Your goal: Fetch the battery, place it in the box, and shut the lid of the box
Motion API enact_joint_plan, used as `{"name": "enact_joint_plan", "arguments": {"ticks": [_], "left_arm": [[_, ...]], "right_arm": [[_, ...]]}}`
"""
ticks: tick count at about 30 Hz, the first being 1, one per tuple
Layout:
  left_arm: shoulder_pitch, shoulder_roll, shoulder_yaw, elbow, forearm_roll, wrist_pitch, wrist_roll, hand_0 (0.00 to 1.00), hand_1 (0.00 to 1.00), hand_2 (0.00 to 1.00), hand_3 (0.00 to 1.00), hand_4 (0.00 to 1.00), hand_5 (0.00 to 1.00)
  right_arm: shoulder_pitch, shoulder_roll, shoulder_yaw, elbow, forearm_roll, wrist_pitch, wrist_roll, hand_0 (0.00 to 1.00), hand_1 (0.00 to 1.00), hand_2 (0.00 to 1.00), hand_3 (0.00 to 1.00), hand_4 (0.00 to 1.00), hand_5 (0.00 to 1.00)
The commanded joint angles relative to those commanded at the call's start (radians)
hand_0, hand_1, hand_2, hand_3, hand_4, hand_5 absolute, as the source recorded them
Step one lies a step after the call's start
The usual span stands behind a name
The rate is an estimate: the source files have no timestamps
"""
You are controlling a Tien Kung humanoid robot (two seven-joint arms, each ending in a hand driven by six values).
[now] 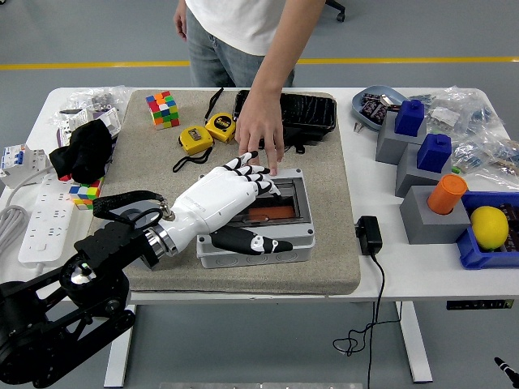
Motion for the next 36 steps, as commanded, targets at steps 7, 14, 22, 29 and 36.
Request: {"name": "enact_joint_plan", "arguments": {"ticks": [7, 14, 22, 29, 36], "left_arm": [[0.061, -0.087, -0.232, -0.02, -0.281, 0.041, -0.086, 0.924, 0.866, 0.761, 0.685, 0.998, 0.998], [0.093, -0.128, -0.458, 0.019, -0.58, -0.058, -0.104, 0.931, 0.903, 0.839, 0.763, 0.998, 0.939], [0.132, -0.139, -0.637, 0.089, -0.924, -0.091, -0.11, 0.937, 0.942, 0.903, 0.887, 0.998, 0.93], [0.224, -0.145, -0.746, 0.116, -1.198, -0.07, -0.123, 0.953, 0.974, 0.963, 0.943, 0.998, 0.929], [0.302, -0.179, -0.847, 0.121, -1.129, -0.017, -0.125, 0.865, 0.91, 0.882, 0.855, 0.998, 0.927]], "right_arm": [[-0.005, 0.007, 0.006, 0.001, -0.006, 0.0, -0.002, 0.846, 0.821, 0.787, 0.819, 0.998, 0.998], [-0.001, 0.011, 0.004, 0.001, -0.003, -0.001, -0.003, 0.845, 0.821, 0.787, 0.819, 0.998, 0.998], [0.006, 0.015, -0.008, 0.002, 0.003, -0.004, -0.005, 0.846, 0.822, 0.787, 0.818, 0.998, 0.998], [0.004, 0.025, -0.001, 0.001, -0.003, -0.004, -0.005, 0.845, 0.821, 0.787, 0.819, 0.998, 0.998], [-0.009, 0.028, -0.032, 0.008, 0.001, -0.011, -0.008, 0.846, 0.822, 0.788, 0.819, 0.998, 0.998]]}}
